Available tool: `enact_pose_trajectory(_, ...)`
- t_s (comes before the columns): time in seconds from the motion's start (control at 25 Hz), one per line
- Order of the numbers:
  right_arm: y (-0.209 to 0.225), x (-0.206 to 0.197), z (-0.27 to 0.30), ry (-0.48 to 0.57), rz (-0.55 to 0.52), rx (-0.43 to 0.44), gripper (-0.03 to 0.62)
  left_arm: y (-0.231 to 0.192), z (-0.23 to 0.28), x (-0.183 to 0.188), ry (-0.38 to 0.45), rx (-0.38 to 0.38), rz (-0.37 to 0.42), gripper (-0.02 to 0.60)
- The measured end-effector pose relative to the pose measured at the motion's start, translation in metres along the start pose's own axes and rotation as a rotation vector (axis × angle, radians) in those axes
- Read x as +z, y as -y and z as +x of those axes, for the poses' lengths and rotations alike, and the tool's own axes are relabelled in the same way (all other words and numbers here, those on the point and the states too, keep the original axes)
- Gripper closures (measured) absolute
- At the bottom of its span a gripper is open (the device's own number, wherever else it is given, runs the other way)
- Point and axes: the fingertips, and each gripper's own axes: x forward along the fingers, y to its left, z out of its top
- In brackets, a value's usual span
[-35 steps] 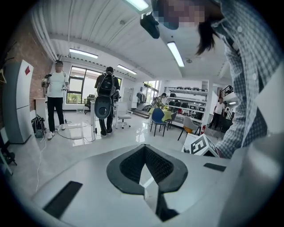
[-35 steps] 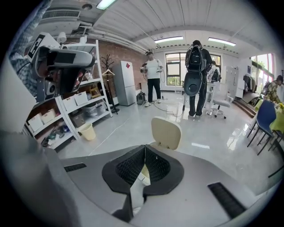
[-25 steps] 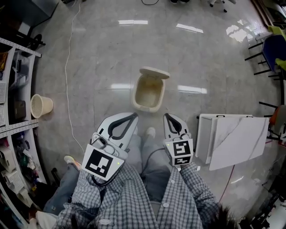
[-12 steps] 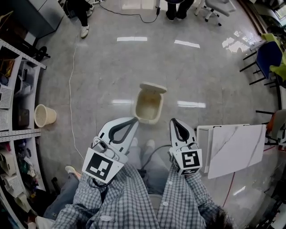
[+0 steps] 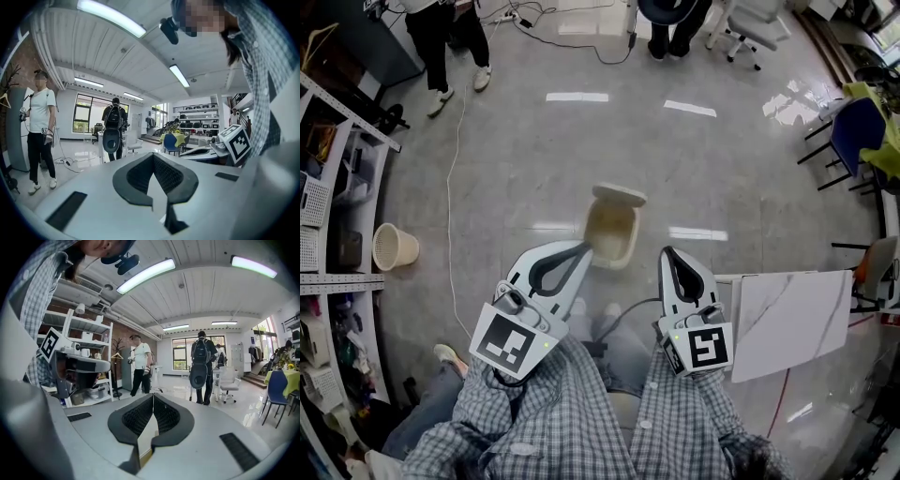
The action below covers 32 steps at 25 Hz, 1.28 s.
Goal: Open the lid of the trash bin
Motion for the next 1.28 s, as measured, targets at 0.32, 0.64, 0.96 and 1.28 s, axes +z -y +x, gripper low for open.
enact_pose_trajectory(0.32, -0.012, 0.025, -0.007, 0.056, -0.021, 0.025, 0.576, 0.006, -0.002, 0.004, 0.016, -0.026, 0.001, 0.577)
enact_pose_trajectory(0.64, -0.02, 0.027, -0.011, 0.06, -0.032, 0.035, 0.576, 0.012, -0.003, 0.005, 0.016, -0.049, 0.023, 0.577)
enact_pose_trajectory(0.96, -0.019, 0.023, -0.012, 0.048, -0.038, 0.029, 0.576, 0.014, -0.004, 0.003, 0.008, -0.053, 0.029, 0.577)
enact_pose_trajectory(1.28, -0.022, 0.022, -0.011, 0.04, -0.039, 0.034, 0.576, 0.014, -0.004, 0.001, 0.004, -0.054, 0.028, 0.577)
